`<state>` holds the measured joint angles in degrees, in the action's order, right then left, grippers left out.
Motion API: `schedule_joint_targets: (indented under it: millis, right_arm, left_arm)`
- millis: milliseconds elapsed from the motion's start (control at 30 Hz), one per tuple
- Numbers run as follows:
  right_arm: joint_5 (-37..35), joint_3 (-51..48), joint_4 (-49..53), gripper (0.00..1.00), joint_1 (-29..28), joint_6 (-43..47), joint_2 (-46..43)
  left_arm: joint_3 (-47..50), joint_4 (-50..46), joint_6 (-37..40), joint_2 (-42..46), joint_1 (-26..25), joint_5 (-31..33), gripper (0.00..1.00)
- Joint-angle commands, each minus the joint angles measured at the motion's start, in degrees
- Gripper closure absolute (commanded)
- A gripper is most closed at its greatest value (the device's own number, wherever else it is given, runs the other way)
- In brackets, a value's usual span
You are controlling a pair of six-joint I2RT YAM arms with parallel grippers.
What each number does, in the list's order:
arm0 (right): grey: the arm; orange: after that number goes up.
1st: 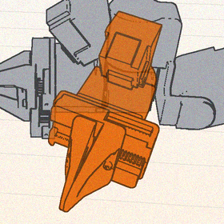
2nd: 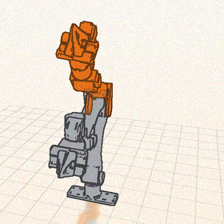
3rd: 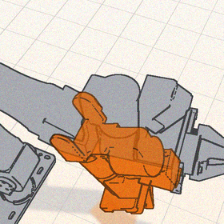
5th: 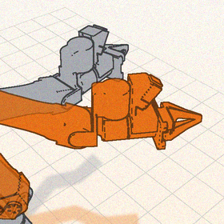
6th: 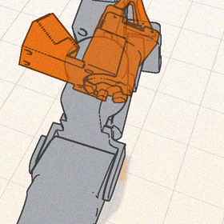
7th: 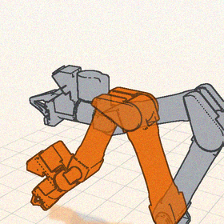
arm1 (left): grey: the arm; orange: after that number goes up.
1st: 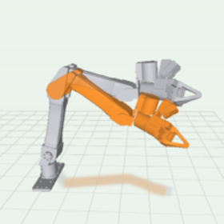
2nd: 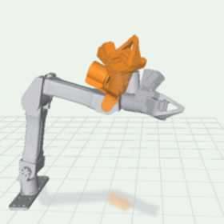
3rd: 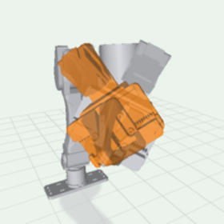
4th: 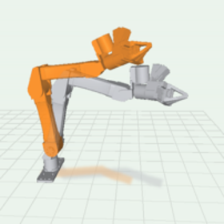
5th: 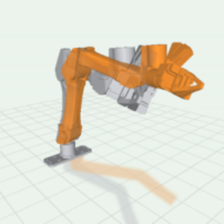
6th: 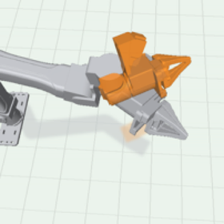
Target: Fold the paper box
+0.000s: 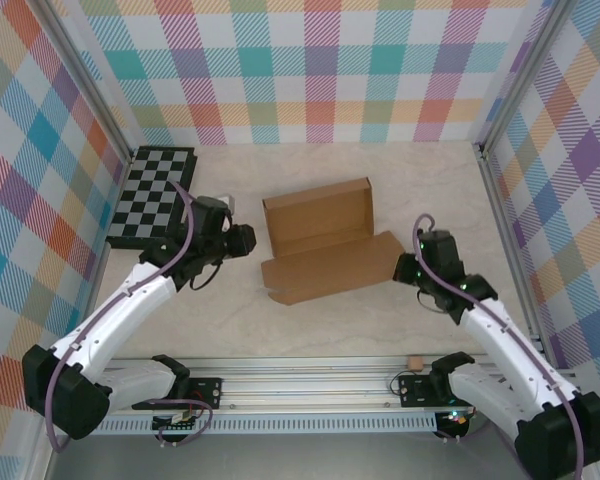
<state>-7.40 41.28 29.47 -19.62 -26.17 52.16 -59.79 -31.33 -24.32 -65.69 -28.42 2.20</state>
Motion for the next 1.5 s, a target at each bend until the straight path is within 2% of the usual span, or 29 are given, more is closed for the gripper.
schedule_joint_targets:
  millis: [0,267,400,500,600,767,867,967,1067,1267,1467]
  right_arm:
    - [-3.1,13.36,11.01,1.0,-0.33,15.16,4.91]
    - [-7.13,59.99,35.61,1.0,-0.39,35.34,27.89]
    - [-8.54,73.88,38.7,1.0,-1.42,44.91,32.49]
    - [-6.48,84.4,41.5,1.0,-3.0,50.28,35.25]
    - [-6.45,84.98,39.21,0.98,-7.9,56.7,34.1]
    - [-21.88,85.37,35.91,0.96,-17.34,65.25,35.0]
    - [-25.07,85.46,33.72,0.96,-19.2,66.77,34.95]
    - [-25.28,85.33,32.23,0.96,-20.04,67.02,34.35]
    - [-25.21,84.85,31.18,0.96,-21.32,67.63,33.54]
    - [-27.33,82.94,32.23,0.96,-27.17,67.19,33.55]
    - [-27.76,79.54,30.94,0.96,-30.45,65.25,32.78]
  left_arm:
    - [-5.78,-0.36,4.57,-0.98,-0.46,2.0,0.61]
    - [-20.76,-3.55,9.77,-5.56,-0.23,2.81,0.6]
    - [-23.72,-1.62,14.83,-5.44,-0.23,1.45,0.58]
    - [-24.06,1.62,20.41,-4.37,-0.27,-2.96,0.57]
    - [-24.08,4.17,26.51,-3.17,-0.23,-8.6,0.53]
    - [-20.06,14.0,43.62,1.02,-0.9,-18.32,0.49]
    - [-17.56,20.85,55.3,2.5,-2.18,-21.09,0.44]
    - [-19.59,20.93,60.56,0.3,-2.72,-21.6,0.41]
    - [-24.08,16.29,65.11,-3.6,-4.29,-23.99,0.39]
    - [-32.66,7.68,62.51,-9.41,-8.84,-24.35,0.34]
    - [-31.6,7.49,56.22,-10.07,-11.19,-23.64,0.35]
